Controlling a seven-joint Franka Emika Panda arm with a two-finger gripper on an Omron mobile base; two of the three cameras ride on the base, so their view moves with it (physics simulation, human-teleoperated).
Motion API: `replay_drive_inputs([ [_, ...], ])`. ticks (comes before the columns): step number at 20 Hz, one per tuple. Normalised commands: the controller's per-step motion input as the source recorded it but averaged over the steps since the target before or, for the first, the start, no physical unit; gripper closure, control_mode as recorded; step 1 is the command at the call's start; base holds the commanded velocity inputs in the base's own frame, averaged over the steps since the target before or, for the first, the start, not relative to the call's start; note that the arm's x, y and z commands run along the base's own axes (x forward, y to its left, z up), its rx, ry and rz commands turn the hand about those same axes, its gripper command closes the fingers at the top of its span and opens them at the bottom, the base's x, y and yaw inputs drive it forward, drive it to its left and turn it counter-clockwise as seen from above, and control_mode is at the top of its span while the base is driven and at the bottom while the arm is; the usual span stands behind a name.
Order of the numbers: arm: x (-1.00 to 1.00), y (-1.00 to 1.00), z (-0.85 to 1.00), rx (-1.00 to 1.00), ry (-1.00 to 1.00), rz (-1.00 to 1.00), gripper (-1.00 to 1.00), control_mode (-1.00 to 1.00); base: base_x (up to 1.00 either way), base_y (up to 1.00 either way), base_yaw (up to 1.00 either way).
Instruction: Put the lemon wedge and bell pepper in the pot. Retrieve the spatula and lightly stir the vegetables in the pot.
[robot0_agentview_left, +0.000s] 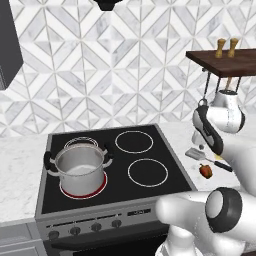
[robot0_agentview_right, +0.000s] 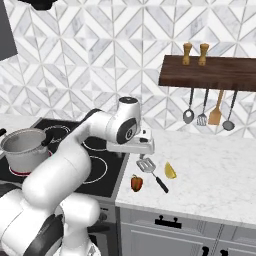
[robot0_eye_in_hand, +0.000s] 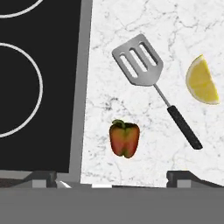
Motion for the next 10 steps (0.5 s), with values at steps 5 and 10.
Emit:
replay_drive_inputs([
  [5,-0.01,-0.12,-0.91,-0.07,0.09,0.0,-1.0,-1.0,0.0,0.0,0.0],
  [10,0.0,-0.12,-0.56,-0.01,0.02,0.0,-1.0,-1.0,0.0,0.0,0.0],
])
